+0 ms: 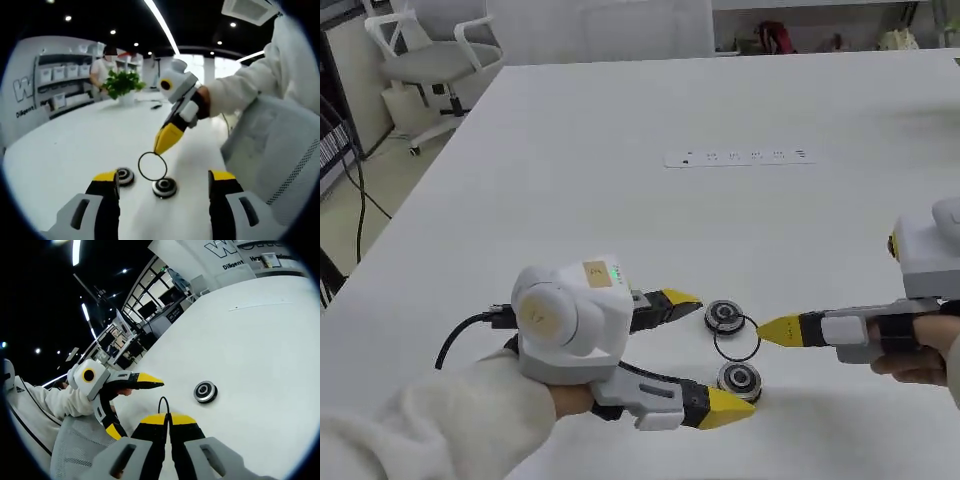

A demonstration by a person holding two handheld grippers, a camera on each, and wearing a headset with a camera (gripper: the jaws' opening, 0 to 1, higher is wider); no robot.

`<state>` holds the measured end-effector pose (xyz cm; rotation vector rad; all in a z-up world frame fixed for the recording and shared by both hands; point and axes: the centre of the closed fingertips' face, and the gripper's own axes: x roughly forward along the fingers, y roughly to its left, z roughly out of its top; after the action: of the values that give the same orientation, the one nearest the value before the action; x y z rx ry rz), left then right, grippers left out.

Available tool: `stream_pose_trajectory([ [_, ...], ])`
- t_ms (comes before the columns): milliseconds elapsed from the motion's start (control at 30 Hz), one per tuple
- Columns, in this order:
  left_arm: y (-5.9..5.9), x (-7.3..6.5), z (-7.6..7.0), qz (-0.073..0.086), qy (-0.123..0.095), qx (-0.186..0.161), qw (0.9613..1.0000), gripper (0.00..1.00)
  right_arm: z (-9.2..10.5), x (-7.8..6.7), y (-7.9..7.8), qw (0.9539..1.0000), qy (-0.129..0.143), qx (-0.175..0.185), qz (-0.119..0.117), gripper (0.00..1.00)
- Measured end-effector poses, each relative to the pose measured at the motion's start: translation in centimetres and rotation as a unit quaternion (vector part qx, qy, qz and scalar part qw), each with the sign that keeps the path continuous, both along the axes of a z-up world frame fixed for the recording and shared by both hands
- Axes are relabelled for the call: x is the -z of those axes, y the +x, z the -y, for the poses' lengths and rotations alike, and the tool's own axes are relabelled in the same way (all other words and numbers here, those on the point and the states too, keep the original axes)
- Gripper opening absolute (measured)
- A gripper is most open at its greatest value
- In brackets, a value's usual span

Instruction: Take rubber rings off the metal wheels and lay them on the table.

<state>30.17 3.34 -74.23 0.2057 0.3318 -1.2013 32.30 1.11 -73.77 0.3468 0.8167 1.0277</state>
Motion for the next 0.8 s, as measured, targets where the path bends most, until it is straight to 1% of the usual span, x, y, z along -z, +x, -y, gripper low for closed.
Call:
stream_pose_trajectory([
  [100, -0.1, 0.3, -0.3, -0.007, 0.006, 0.002, 1.0000, 0.76, 0.0, -0.7, 0.2, 1.0000, 0.002, 0.000, 0.009, 0.00],
  [267, -0.3, -0.1, -0.8, -0.010, 0.003, 0.006, 0.9999, 0.77, -0.1, -1.7, 0.2, 0.9998, 0.003, 0.000, 0.019, 0.00],
  [333, -0.5, 0.0, -1.0, -0.014, 0.009, 0.011, 0.9998, 0.77, -0.2, -1.9, 0.2, 0.9997, 0.003, -0.002, 0.022, 0.00],
  [400, -0.6, 0.2, -1.2, -0.012, 0.017, 0.013, 0.9997, 0.77, -0.3, -2.1, 0.1, 0.9997, 0.003, -0.003, 0.023, 0.00],
  [500, -1.2, -0.1, -1.5, -0.016, 0.018, 0.020, 0.9995, 0.79, -0.5, -2.3, 0.0, 0.9996, -0.001, -0.006, 0.026, 0.00],
  [567, -1.5, -0.3, -1.8, -0.014, 0.017, 0.023, 0.9995, 0.81, -0.6, -2.5, -0.1, 0.9995, -0.003, -0.008, 0.030, 0.00],
  [667, -1.8, -0.6, -2.6, -0.014, 0.022, 0.023, 0.9994, 0.81, -0.8, -3.0, -0.2, 0.9995, 0.002, -0.008, 0.031, 0.00],
  [800, -1.9, -1.0, -3.6, -0.015, 0.020, 0.016, 0.9996, 0.90, -1.3, -3.5, -0.5, 0.9993, 0.006, -0.013, 0.035, 0.00],
])
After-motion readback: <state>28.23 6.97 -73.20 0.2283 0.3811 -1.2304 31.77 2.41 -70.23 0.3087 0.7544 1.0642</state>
